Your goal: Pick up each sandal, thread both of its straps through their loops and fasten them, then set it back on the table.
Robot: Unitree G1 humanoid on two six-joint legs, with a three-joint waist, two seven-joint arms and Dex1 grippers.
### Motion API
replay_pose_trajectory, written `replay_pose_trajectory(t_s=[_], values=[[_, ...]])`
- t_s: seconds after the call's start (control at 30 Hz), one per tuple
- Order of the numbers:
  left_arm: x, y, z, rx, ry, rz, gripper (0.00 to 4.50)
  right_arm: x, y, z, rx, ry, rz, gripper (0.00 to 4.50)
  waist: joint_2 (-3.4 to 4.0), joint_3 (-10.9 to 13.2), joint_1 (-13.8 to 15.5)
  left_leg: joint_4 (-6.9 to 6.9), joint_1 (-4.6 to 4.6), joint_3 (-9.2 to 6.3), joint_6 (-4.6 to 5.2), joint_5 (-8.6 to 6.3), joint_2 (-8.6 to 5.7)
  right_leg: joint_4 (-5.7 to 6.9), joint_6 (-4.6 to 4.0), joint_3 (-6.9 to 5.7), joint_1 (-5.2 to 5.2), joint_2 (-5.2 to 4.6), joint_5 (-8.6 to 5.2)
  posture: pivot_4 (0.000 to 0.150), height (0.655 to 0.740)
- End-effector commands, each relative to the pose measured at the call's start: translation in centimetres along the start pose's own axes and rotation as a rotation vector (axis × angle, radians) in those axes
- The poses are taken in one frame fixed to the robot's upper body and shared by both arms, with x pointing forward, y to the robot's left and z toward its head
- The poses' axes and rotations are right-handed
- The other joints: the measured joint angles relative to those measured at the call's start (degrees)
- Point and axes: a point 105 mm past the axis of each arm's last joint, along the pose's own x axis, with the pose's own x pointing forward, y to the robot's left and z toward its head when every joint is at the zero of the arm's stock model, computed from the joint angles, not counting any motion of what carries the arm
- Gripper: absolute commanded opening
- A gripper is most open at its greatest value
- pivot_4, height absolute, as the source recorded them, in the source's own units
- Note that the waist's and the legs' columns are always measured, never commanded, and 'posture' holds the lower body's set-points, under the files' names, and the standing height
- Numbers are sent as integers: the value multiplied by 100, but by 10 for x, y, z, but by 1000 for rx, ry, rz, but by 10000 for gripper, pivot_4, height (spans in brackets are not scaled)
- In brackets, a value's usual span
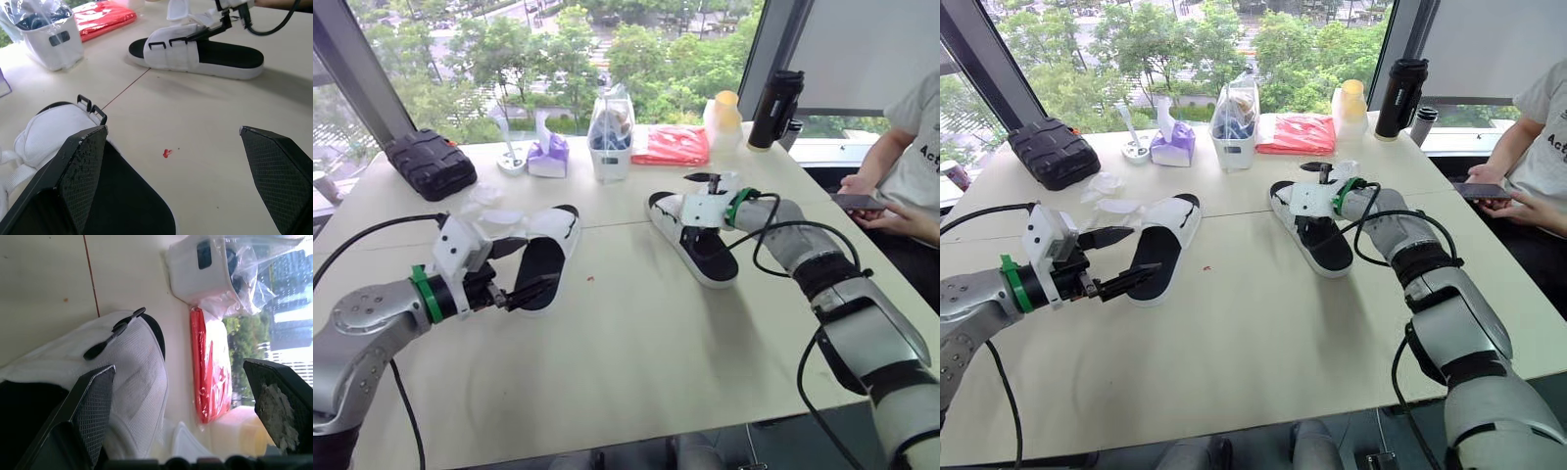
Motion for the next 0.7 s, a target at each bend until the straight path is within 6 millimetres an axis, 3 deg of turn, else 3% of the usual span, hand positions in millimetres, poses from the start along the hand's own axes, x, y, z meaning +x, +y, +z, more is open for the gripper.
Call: replay_pose_trajectory(t_s=[0.03,0.13,0.27,0.47,0.7], values=[[-5,-2,13,52,-35,17,45000,1,-1,0,-24,-5,24,44615,0,0,-7,0,1,0,-2,1,1,0,-2,1,0,3,1,1500,7400],[-7,-4,13,51,-34,22,45000,-12,-28,1,22,-46,-19,44615,2,1,-8,0,4,-1,-4,2,4,1,-3,2,2,7,2,1500,7400],[-7,-6,12,43,-35,21,45000,-32,-40,1,52,-75,-16,44615,7,4,39,-1,-2,-8,-4,2,4,0,-3,1,0,8,2,1500,7400],[0,-5,11,36,-42,-3,45000,-48,-13,-3,103,-51,61,44615,7,4,22,-3,-2,-6,0,0,3,-1,-3,2,1,8,2,1500,7400],[7,-4,13,42,-47,-27,45000,-33,9,-13,94,-2,52,44615,10,6,-4,-3,3,1,-2,1,7,1,-3,2,1,12,2,1500,7400]])
